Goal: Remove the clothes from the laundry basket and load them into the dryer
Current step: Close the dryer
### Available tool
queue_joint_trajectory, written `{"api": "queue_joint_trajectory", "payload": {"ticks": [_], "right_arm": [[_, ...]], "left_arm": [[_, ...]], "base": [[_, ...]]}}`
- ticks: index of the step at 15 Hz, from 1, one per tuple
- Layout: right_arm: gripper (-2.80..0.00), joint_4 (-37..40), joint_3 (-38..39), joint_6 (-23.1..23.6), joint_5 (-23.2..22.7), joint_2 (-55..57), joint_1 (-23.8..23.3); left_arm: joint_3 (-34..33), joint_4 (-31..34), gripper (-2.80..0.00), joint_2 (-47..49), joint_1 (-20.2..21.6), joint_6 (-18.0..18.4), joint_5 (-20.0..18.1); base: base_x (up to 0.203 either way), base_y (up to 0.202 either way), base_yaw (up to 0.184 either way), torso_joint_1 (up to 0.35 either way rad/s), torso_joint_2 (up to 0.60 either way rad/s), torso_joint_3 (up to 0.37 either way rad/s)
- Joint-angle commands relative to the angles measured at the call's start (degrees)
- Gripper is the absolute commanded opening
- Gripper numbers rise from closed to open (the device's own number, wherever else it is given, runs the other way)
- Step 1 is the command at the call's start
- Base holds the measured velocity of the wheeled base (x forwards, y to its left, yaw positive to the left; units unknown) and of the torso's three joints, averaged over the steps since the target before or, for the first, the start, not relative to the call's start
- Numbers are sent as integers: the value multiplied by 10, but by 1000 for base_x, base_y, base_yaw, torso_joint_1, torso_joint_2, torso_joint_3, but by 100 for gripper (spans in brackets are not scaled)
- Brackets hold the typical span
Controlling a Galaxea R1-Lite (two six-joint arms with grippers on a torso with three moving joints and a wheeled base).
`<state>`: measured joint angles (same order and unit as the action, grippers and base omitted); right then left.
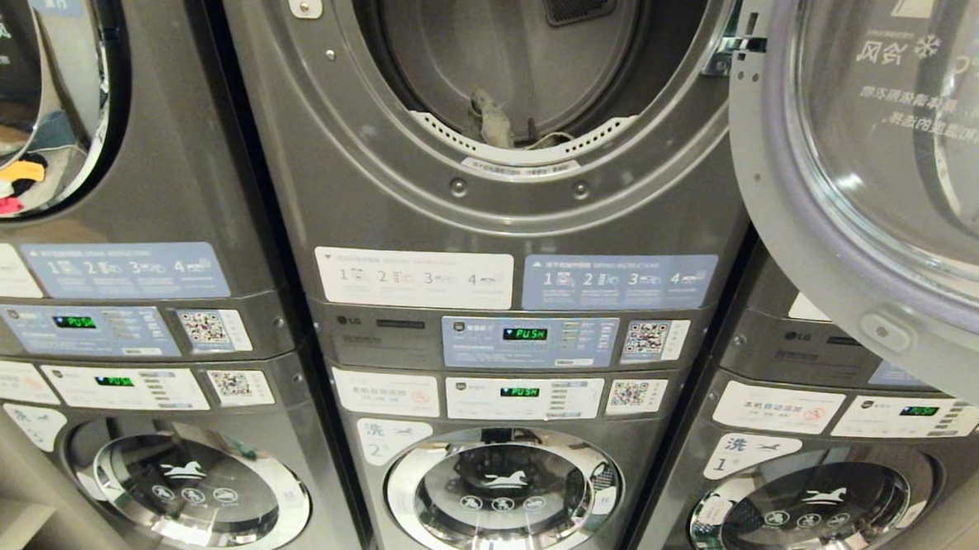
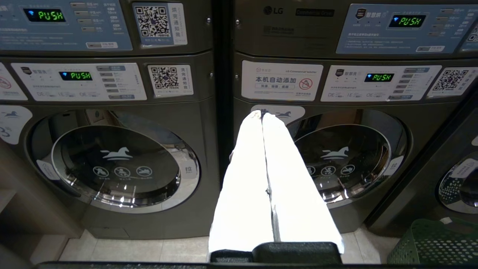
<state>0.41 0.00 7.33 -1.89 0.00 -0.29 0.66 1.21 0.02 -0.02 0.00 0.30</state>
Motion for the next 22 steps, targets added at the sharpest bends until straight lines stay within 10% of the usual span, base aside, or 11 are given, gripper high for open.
{"api": "queue_joint_trajectory", "payload": {"ticks": [1,10,16,22], "right_arm": [[-280,0,0,1,0,0,0],[-280,1,-13,-8,8,1,-1],[-280,-1,-251,-18,267,181,1],[-280,-93,-465,-24,322,397,2]], "left_arm": [[0,0,-280,0,0,0,0],[0,0,-280,1,0,0,0],[0,0,-280,0,0,0,1],[0,0,-280,0,0,0,1]], "base": [[-58,-7,4,7,3,3],[-151,-1,1,-2,4,5],[0,0,0,5,2,0],[0,0,0,0,0,0]]}}
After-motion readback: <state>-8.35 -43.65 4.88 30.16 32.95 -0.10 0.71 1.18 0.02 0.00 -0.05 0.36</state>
